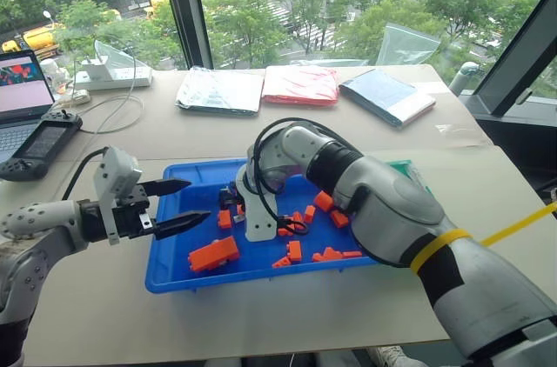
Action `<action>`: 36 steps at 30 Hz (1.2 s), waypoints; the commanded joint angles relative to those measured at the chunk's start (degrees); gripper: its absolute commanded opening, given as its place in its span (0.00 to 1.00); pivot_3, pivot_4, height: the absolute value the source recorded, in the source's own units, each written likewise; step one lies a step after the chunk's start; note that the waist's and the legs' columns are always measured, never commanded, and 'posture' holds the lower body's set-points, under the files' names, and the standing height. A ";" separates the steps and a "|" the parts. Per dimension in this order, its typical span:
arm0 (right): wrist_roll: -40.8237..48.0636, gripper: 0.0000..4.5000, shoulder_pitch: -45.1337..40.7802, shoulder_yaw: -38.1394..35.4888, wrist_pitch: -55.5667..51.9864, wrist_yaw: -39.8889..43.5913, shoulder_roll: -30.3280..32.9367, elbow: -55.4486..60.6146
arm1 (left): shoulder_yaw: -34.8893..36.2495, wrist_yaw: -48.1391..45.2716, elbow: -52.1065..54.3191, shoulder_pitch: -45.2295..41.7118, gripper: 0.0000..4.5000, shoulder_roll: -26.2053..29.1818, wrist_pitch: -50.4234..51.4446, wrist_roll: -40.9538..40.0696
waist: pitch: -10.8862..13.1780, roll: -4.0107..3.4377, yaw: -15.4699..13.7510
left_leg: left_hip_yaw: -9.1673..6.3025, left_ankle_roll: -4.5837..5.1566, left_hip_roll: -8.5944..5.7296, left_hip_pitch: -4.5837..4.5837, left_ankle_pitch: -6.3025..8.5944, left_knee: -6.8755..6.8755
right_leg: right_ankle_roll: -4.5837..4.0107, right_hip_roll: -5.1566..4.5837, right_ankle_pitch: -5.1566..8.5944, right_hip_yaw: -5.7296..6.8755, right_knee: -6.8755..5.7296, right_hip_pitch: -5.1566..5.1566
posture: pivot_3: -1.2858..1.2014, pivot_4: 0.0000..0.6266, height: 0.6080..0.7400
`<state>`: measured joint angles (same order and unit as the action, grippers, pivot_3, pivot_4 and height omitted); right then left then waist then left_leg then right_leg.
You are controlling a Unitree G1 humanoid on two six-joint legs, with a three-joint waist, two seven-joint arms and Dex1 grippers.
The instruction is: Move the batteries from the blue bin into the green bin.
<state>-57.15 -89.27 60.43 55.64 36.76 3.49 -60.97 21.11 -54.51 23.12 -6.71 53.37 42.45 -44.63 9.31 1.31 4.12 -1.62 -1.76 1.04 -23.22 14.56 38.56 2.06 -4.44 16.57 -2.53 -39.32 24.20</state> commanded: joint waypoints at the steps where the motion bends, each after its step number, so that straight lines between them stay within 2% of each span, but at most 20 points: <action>1: -0.34 0.48 -0.66 -0.54 0.02 -0.98 -0.70 -0.08 | 1.13 0.16 1.35 -0.54 1.00 0.26 -0.26 -0.91 | 0.00 0.00 0.06 | 0.00 -0.01 0.01 0.00 0.00 0.00 | -0.01 0.01 0.00 0.00 -0.02 0.01 | 0.52 0.24 1.00; 4: -0.22 0.30 -0.49 -0.93 -0.21 -0.98 -0.74 -0.40 | 0.65 0.10 0.78 -1.20 1.00 0.30 -0.43 -0.89 | 0.00 0.00 0.08 | 0.00 -0.01 0.01 0.00 -0.01 -0.04 | -0.01 0.01 0.00 -0.01 -0.04 0.04 | 0.52 0.24 1.00; 9: 1.02 0.30 -0.11 -2.17 -0.45 -0.36 0.00 -0.46 | -0.37 -0.32 -0.20 -2.64 1.00 0.47 -0.57 -0.53 | 0.00 0.00 0.01 | -0.02 -0.02 0.00 -0.01 -0.01 -0.08 | -0.01 0.00 0.00 0.00 -0.02 0.03 | 0.52 0.24 1.00; 13: 6.72 0.30 -1.02 -7.92 -2.85 2.71 2.84 -1.05 | -1.16 -0.57 -0.88 -3.64 1.00 0.33 -0.76 -0.26 | 0.00 0.01 -0.05 | -0.03 -0.04 -0.02 -0.06 -0.02 -0.07 | -0.01 -0.01 0.00 0.00 0.02 0.03 | 0.52 0.24 1.00; 18: 17.49 0.30 -0.33 -18.58 -9.29 10.51 9.75 -0.01 | -2.73 -0.92 -2.44 -5.63 1.00 0.11 -1.33 0.29 | 0.01 0.02 -0.25 | -0.05 -0.05 -0.03 -0.08 -0.03 -0.05 | -0.02 -0.01 -0.01 0.03 0.05 -0.04 | 0.52 0.24 1.00; 22: 29.65 0.30 8.52 -25.62 -16.06 24.18 16.86 13.02 | -3.78 -1.86 -3.65 -7.17 1.00 0.37 -1.51 0.69 | 0.00 0.04 -0.23 | -0.01 -0.02 -0.05 -0.07 -0.02 -0.03 | -0.01 -0.02 -0.01 0.08 0.09 -0.14 | 0.52 0.24 1.00; 25: 37.13 0.30 19.76 -28.78 -27.24 33.81 22.99 31.90 | -3.95 -2.40 -4.28 -7.40 1.00 0.44 -1.75 1.14 | 0.00 0.04 -0.14 | -0.01 0.02 -0.03 -0.10 0.01 -0.02 | -0.01 -0.02 -0.01 0.06 0.10 -0.11 | 0.52 0.24 1.00; 29: 42.29 0.30 35.62 -32.63 -47.49 39.87 28.67 56.43 | -4.98 -2.91 -5.09 -8.44 1.00 0.29 -1.72 1.78 | 0.00 0.03 -0.30 | -0.13 0.16 -0.02 -0.24 0.09 0.06 | -0.01 -0.02 -0.01 0.05 0.09 -0.02 | 0.52 0.24 1.00; 32: 40.66 0.30 38.77 -33.58 -56.74 39.84 29.09 63.28 | -5.32 -3.09 -5.48 -8.84 1.00 0.16 -1.84 2.02 | 0.01 0.02 -0.03 | -0.11 0.26 -0.03 -0.26 0.14 0.19 | -0.02 -0.02 -0.01 -0.01 0.10 -0.01 | 0.52 0.24 1.00; 34: 39.53 0.52 38.82 -33.63 -60.73 39.45 29.11 65.04 | -5.59 -3.12 -5.61 -9.19 1.00 0.14 -1.82 1.97 | 0.01 0.02 -0.08 | 0.00 0.25 -0.03 -0.16 0.13 0.27 | -0.02 -0.01 -0.01 -0.08 0.07 -0.04 | 0.52 0.24 1.00; 35: 39.45 0.56 38.85 -33.52 -62.03 39.58 29.30 65.79 | -5.67 -3.19 -5.67 -9.30 1.00 0.16 -1.83 1.93 | 0.01 0.02 -0.26 | -0.01 0.23 -0.04 -0.12 0.12 0.28 | -0.02 -0.01 -0.01 -0.07 0.10 -0.07 | 0.52 0.24 1.00; 36: 39.46 0.64 38.62 -33.61 -62.91 39.48 29.32 66.40 | -5.71 -3.30 -5.74 -9.35 1.00 0.23 -1.86 1.94 | 0.01 0.02 -0.40 | 0.00 0.23 -0.04 -0.07 0.12 0.31 | -0.02 -0.01 -0.01 -0.07 0.20 -0.08 | 0.52 0.24 1.00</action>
<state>-17.52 -49.59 28.42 -4.78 76.44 32.59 2.59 14.69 -57.30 17.09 -15.32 53.37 41.59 -42.80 9.32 1.34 3.72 -1.62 -1.53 0.99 -23.27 14.68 38.86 2.04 -4.45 16.56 -2.59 -39.10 24.09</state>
